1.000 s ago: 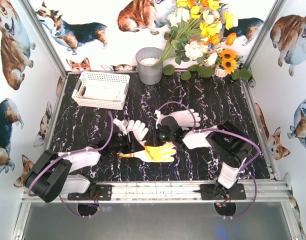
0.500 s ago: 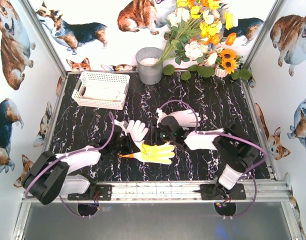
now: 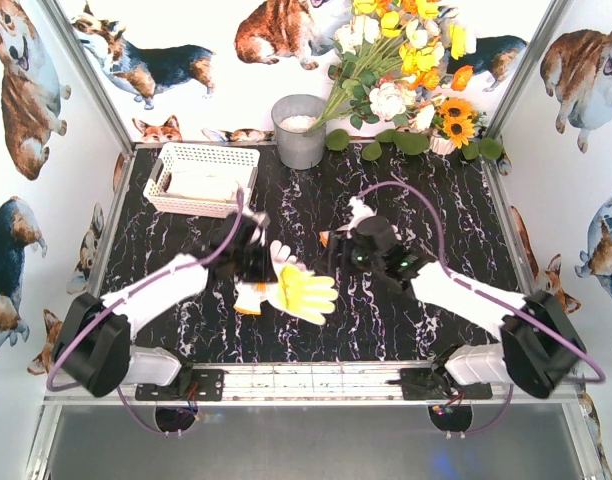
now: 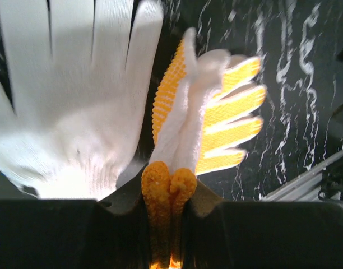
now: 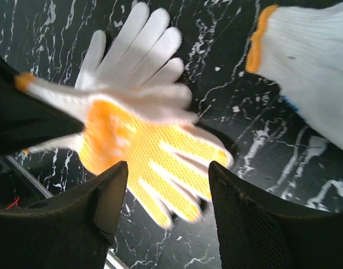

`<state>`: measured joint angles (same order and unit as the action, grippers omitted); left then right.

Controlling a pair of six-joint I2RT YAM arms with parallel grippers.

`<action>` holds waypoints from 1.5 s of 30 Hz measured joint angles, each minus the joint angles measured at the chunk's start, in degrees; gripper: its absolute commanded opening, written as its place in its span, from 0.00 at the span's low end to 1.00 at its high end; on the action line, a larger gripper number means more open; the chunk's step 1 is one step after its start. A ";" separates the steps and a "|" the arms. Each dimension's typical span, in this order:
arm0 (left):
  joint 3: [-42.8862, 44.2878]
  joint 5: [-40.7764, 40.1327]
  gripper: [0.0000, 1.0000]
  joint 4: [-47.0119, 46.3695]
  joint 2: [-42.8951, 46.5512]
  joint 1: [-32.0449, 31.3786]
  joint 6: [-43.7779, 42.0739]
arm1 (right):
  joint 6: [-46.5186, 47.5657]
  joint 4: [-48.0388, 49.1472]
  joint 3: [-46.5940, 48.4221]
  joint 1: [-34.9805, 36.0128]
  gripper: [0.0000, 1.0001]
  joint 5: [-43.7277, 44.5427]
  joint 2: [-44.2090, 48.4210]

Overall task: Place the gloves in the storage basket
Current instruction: Pick up the glove from the center of the board, then place the glove in the bin.

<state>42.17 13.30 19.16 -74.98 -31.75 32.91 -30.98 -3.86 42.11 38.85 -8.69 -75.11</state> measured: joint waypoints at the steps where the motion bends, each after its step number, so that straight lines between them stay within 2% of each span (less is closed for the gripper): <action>1: 3.45 -1.22 0.00 3.02 -1.01 -0.02 -1.84 | 0.26 -0.98 -0.15 -0.79 0.63 0.26 1.31; 7: 22.73 -5.35 0.00 15.52 -6.25 -0.07 -12.26 | 1.38 -5.70 -0.79 -4.39 0.63 1.01 8.83; 11: 32.09 -6.88 0.00 21.86 -10.69 -0.07 -16.74 | 1.38 -7.26 -0.76 -7.34 0.68 0.48 10.97; 18: 44.54 -11.34 0.00 31.34 -19.89 1.07 -22.93 | 0.87 -9.92 -0.74 -8.11 0.69 -0.96 11.08; 27: 55.15 -14.56 0.00 36.35 -25.05 6.01 -28.55 | -1.42 -8.28 -0.76 -8.11 0.71 -4.81 8.11; 34: 63.04 -13.81 0.00 36.81 -27.41 10.43 -30.40 | -3.63 -5.57 -0.76 -8.11 0.72 -6.69 5.53; 45: 77.81 -8.13 0.00 38.73 -42.60 16.68 -33.97 | -6.03 -2.78 -0.74 -8.11 0.72 -9.05 0.50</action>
<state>119.98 5.17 57.89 -117.58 -15.07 -1.06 -37.01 -6.63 41.36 30.74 -17.74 -74.61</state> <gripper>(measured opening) 0.119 0.721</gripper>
